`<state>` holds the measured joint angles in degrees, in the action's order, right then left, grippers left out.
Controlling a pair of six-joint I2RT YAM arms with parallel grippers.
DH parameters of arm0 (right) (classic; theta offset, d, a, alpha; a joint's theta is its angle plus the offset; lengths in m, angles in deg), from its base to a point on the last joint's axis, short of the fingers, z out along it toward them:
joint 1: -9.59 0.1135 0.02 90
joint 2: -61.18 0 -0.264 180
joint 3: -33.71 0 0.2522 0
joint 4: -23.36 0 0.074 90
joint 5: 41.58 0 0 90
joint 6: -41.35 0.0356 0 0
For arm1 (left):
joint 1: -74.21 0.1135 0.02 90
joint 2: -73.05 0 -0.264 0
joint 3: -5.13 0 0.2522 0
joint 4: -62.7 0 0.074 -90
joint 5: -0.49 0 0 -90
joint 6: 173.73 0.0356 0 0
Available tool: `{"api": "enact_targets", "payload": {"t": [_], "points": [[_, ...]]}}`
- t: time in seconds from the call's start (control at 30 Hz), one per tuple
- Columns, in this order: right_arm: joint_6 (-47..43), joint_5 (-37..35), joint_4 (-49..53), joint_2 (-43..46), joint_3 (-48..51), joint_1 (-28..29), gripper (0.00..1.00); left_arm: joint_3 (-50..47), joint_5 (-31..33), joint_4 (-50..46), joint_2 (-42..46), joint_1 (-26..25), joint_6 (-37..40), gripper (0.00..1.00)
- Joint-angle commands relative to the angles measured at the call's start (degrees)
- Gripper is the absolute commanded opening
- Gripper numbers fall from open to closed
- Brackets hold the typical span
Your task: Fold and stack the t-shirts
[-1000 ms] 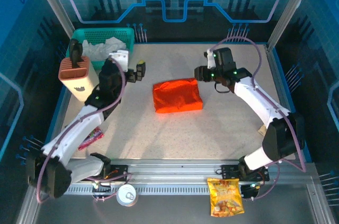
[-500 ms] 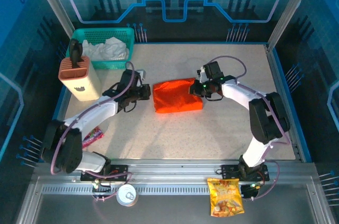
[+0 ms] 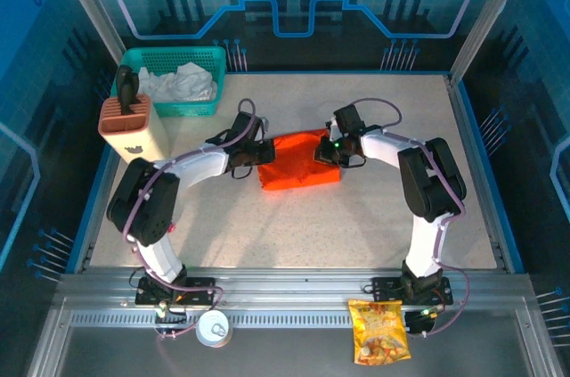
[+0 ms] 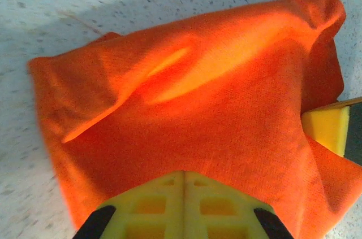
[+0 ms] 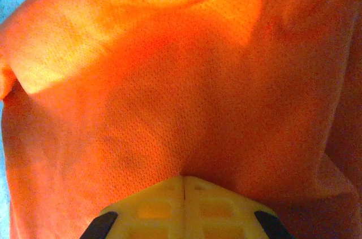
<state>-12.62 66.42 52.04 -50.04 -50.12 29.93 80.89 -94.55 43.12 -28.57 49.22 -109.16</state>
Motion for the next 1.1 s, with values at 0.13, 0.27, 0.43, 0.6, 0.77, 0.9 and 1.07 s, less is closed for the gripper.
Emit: {"api": "enact_targets", "payload": {"t": [0.13,0.27,0.43,0.6,0.77,0.9,1.07], "points": [[-0.26,-1.14,0.99,-2.69,-1.63,-0.29,0.00,7.35,-0.85,2.05,-9.93,-0.58,-0.44,0.00],[-0.69,-1.62,1.56,-2.56,-1.00,-0.96,0.00,10.40,3.03,-0.05,-13.16,0.91,1.87,0.00],[-1.05,-2.35,2.21,-0.75,0.18,-1.78,0.00,12.12,5.47,-1.67,-14.21,4.34,5.29,0.00],[-2.08,-3.33,4.30,2.56,0.21,-1.88,0.07,14.88,5.43,-4.81,-11.54,5.31,11.21,0.00],[-3.37,-5.10,7.42,8.56,0.24,-1.54,0.14,12.59,5.92,-6.63,-1.06,3.40,13.22,0.00],[-5.65,-7.13,10.53,13.79,1.73,-1.44,0.28,8.75,11.44,-11.40,8.51,0.43,14.52,0.45],[-10.41,-8.85,15.87,16.66,3.89,-1.40,0.49,1.20,9.86,-18.27,16.77,-0.09,8.57,0.67]]}}
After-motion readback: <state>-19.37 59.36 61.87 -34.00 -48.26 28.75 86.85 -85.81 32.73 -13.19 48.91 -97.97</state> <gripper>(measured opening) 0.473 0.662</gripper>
